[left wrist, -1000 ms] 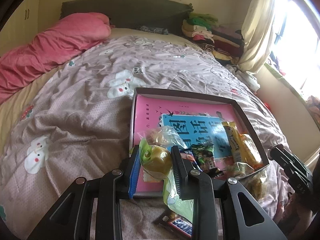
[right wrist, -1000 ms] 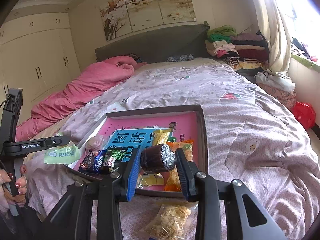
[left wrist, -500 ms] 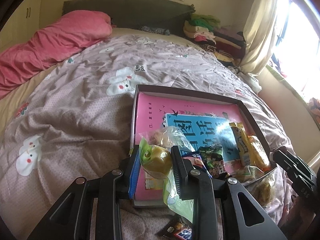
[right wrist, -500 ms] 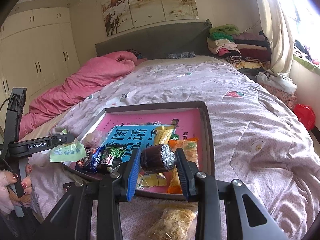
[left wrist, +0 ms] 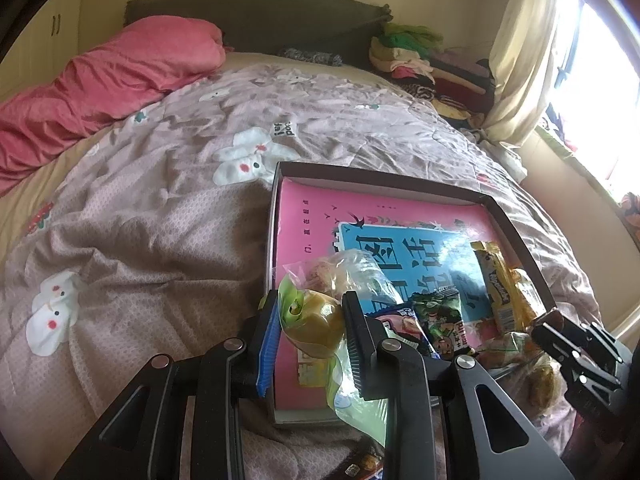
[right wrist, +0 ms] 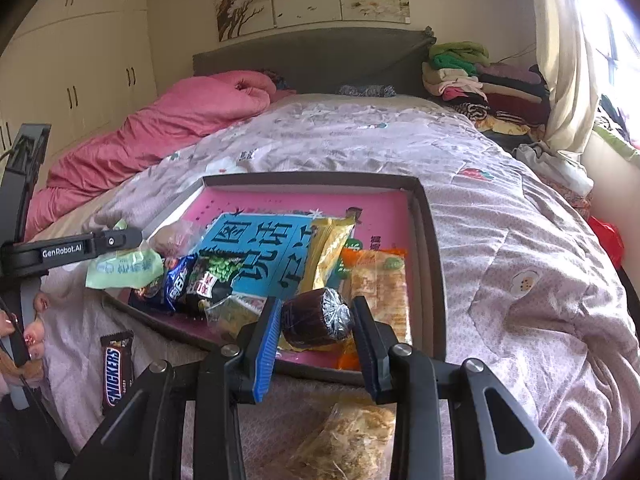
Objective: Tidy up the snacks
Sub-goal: 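Carry the brown sweet into the tray with the right tool while the left tool carries the green packet, then open the right tool on the brown sweet in the tray while the left tool releases the green packet, then withdraw both open tools from the tray toward the Snickers bar and clear snack bag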
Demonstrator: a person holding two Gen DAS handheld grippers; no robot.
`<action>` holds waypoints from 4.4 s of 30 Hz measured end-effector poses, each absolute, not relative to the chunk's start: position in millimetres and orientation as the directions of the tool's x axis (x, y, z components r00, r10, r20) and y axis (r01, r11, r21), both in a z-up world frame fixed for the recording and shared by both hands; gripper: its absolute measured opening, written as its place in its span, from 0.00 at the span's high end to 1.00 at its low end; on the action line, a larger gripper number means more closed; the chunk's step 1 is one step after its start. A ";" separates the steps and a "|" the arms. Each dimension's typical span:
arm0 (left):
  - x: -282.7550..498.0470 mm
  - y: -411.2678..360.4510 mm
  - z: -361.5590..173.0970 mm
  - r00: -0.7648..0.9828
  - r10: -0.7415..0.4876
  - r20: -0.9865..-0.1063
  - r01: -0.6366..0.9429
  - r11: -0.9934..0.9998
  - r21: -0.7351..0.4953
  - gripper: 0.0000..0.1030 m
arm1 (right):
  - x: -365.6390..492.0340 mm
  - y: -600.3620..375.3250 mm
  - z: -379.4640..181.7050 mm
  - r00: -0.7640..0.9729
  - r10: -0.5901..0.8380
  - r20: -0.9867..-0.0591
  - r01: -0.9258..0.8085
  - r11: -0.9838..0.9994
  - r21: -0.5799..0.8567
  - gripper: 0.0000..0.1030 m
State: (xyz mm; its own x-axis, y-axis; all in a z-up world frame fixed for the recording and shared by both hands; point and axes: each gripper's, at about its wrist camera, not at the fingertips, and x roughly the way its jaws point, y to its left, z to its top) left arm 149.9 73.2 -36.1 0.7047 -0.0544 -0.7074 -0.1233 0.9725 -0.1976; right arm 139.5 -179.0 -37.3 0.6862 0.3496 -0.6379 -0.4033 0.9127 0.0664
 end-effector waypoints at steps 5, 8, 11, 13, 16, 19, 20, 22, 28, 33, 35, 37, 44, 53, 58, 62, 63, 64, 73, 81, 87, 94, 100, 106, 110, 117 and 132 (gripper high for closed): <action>150.1 73.2 -36.2 0.704 -0.055 -0.708 -0.122 0.973 -0.196 0.70 | 139.6 -174.6 -42.1 0.674 0.357 -0.647 -0.415 0.907 0.069 0.65; 150.4 73.6 -36.9 0.704 -0.055 -0.708 -0.122 0.973 -0.197 0.69 | 139.9 -173.0 -45.1 0.662 0.364 -0.655 -0.423 0.903 0.074 0.65; 150.7 74.4 -37.2 0.704 -0.058 -0.708 -0.121 0.972 -0.200 0.69 | 139.2 -172.0 -46.7 0.657 0.365 -0.660 -0.428 0.901 0.072 0.65; 151.2 75.3 -38.1 0.702 -0.059 -0.710 -0.122 0.972 -0.202 0.68 | 138.7 -171.5 -47.4 0.655 0.365 -0.662 -0.427 0.901 0.074 0.65; 151.1 74.3 -38.2 0.701 -0.063 -0.710 -0.123 0.971 -0.207 0.68 | 138.9 -172.6 -48.4 0.649 0.370 -0.664 -0.425 0.901 0.086 0.65; 151.2 74.4 -38.4 0.701 -0.063 -0.711 -0.122 0.971 -0.207 0.67 | 137.8 -173.1 -47.6 0.651 0.372 -0.661 -0.427 0.900 0.087 0.64; 151.2 74.6 -38.3 0.701 -0.063 -0.710 -0.122 0.971 -0.207 0.67 | 137.4 -173.1 -47.5 0.651 0.374 -0.661 -0.428 0.900 0.087 0.64; 151.8 74.5 -38.6 0.700 -0.067 -0.711 -0.119 0.971 -0.209 0.67 | 137.2 -173.2 -47.2 0.651 0.375 -0.660 -0.427 0.900 0.089 0.64; 150.5 72.6 -37.9 0.702 -0.067 -0.709 -0.115 0.972 -0.206 0.67 | 135.4 -175.0 -44.4 0.652 0.382 -0.655 -0.428 0.898 0.098 0.64; 148.6 72.2 -34.6 0.711 -0.055 -0.701 -0.123 0.972 -0.201 0.67 | 134.6 -175.6 -43.6 0.653 0.384 -0.653 -0.429 0.898 0.099 0.64; 148.6 73.9 -32.8 0.715 -0.052 -0.697 -0.127 0.971 -0.203 0.67 | 134.7 -175.4 -43.4 0.653 0.385 -0.653 -0.430 0.898 0.099 0.64; 149.9 75.0 -32.7 0.716 -0.048 -0.697 -0.129 0.971 -0.201 0.67 | 135.0 -176.4 -42.9 0.653 0.384 -0.652 -0.430 0.898 0.098 0.64; 153.6 74.6 -34.9 0.716 -0.061 -0.696 -0.119 0.971 -0.208 0.67 | 134.4 -177.2 -41.7 0.658 0.385 -0.647 -0.429 0.898 0.099 0.64; 158.2 68.1 -39.3 0.711 -0.093 -0.697 -0.090 0.971 -0.221 0.66 | 134.0 -178.3 -39.1 0.669 0.381 -0.638 -0.420 0.902 0.098 0.64; 157.8 65.2 -41.4 0.705 -0.105 -0.702 -0.084 0.970 -0.229 0.63 | 134.0 -178.8 -38.6 0.672 0.378 -0.637 -0.416 0.904 0.098 0.64; 157.6 65.9 -41.2 0.702 -0.107 -0.704 -0.086 0.968 -0.234 0.60 | 134.5 -179.3 -38.6 0.671 0.381 -0.637 -0.420 0.902 0.098 0.64; 157.8 65.5 -41.2 0.701 -0.106 -0.705 -0.087 0.969 -0.233 0.58 | 134.6 -179.5 -38.5 0.670 0.382 -0.637 -0.420 0.902 0.099 0.64; 158.0 65.4 -41.4 0.700 -0.106 -0.707 -0.088 0.969 -0.232 0.56 | 134.8 -179.9 -38.6 0.671 0.381 -0.636 -0.419 0.903 0.099 0.64; 157.2 62.1 -39.2 0.701 -0.078 -0.709 -0.090 0.977 -0.196 0.49 | 133.7 -181.1 -36.7 0.679 0.382 -0.627 -0.415 0.904 0.101 0.60; 154.5 60.9 -34.8 0.707 -0.060 -0.704 -0.089 0.981 -0.173 0.41 | 132.9 -182.5 -35.6 0.686 0.377 -0.623 -0.408 0.908 0.099 0.57; 150.7 54.0 -26.3 0.716 -0.066 -0.695 -0.057 0.987 -0.152 0.37 | 131.7 -180.9 -33.2 0.695 0.377 -0.613 -0.415 0.906 0.086 0.56; 146.0 48.4 -19.2 0.719 -0.056 -0.693 -0.051 0.990 -0.132 0.31 | 130.0 -179.6 -30.4 0.701 0.379 -0.604 -0.419 0.904 0.081 0.51; 141.8 50.7 -13.3 0.721 -0.062 -0.690 -0.058 0.987 -0.150 0.27 | 128.7 -182.0 -27.5 0.708 0.382 -0.594 -0.416 0.905 0.086 0.48; 133.0 48.3 -6.9 0.725 -0.071 -0.685 -0.056 0.985 -0.161 0.25 | 127.4 -185.6 -24.6 0.717 0.384 -0.582 -0.409 0.908 0.096 0.43; 127.9 50.3 -0.4 0.727 -0.074 -0.683 -0.062 0.983 -0.173 0.24 | 126.7 -188.8 -22.0 0.722 0.386 -0.574 -0.402 0.909 0.105 0.40; 117.7 58.9 9.0 0.731 -0.074 -0.679 -0.085 0.977 -0.198 0.24 | 125.2 -197.1 -16.0 0.733 0.391 -0.556 -0.389 0.912 0.129 0.36; 94.4 52.9 5.7 0.683 -0.092 -0.725 -0.103 0.970 -0.220 0.24 | 115.1 -223.1 -4.6 0.762 0.364 -0.535 -0.334 0.930 0.155 0.34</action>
State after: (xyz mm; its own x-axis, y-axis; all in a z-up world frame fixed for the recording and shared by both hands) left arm 94.4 52.9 5.7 0.6827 -0.0918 -0.7249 -0.1029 0.9701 -0.2198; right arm 115.1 -223.1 -4.6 0.7625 0.3636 -0.5352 -0.3343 0.9296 0.1553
